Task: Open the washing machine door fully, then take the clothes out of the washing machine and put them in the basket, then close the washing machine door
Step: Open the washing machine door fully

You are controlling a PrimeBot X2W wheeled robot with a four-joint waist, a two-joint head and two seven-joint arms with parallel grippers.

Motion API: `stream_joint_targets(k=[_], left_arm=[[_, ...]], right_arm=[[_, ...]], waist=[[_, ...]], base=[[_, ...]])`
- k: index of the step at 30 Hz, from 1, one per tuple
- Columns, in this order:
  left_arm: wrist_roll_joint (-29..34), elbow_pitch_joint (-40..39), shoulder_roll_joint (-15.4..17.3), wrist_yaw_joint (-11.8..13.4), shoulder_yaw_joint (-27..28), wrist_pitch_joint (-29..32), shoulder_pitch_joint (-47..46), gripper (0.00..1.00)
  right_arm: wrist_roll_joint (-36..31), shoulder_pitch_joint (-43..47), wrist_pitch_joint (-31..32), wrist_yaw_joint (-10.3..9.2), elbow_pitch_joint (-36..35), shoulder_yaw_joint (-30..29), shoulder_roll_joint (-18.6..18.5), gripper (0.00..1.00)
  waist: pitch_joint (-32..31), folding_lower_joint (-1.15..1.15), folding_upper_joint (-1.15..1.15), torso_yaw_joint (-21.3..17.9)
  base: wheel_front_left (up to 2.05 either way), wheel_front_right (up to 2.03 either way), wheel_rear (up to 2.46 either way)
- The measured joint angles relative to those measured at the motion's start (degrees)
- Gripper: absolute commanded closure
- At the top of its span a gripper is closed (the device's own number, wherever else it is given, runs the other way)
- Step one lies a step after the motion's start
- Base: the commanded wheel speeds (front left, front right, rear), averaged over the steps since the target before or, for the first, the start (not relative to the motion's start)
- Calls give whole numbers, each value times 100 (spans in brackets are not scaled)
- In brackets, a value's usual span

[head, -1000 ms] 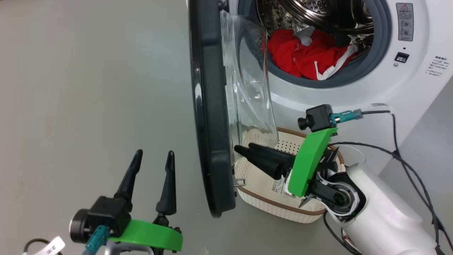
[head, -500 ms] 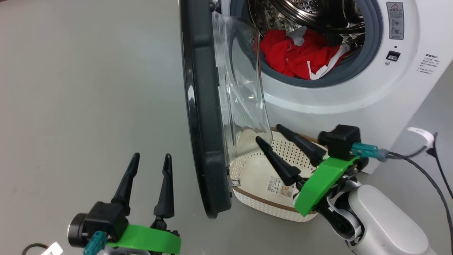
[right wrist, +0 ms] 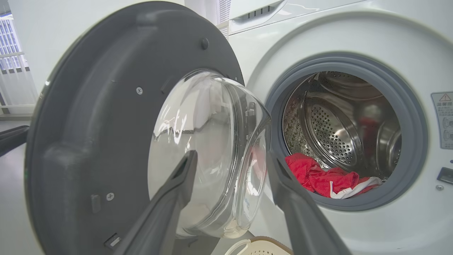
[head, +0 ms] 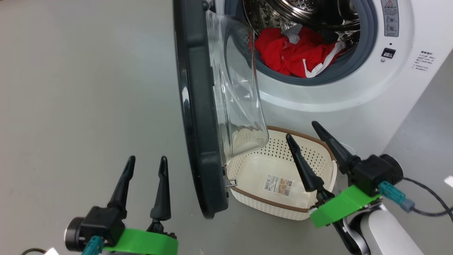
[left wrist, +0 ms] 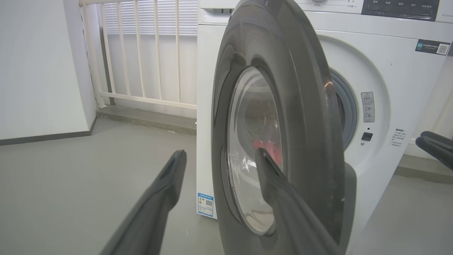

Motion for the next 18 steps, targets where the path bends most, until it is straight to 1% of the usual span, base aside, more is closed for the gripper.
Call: stream_joint_targets(k=[2,6,13,18], left_arm=[[0,0,0,0,4,-19,1,0],[1,-1,0,20,46,-51,7,0],[2,20,-1,47,69,-75,144,0],[12,20,3,47,89,-92,218,0]], right_arm=[[-124,193,-52,0,-124,-118,55,0],[-141,513,-47,0,-223,-244,157,0],[-210,747,-94,0,-356,-439,177,0],[-151,906,-94,0,-410,-430,182,0]], waist=[[-1,0,0,1],[4,0,0,-19],[-54,0,0,-66],[-83,0,0,-92]], base=[[0,0,0],[0,0,0],[0,0,0],[0,0,0]])
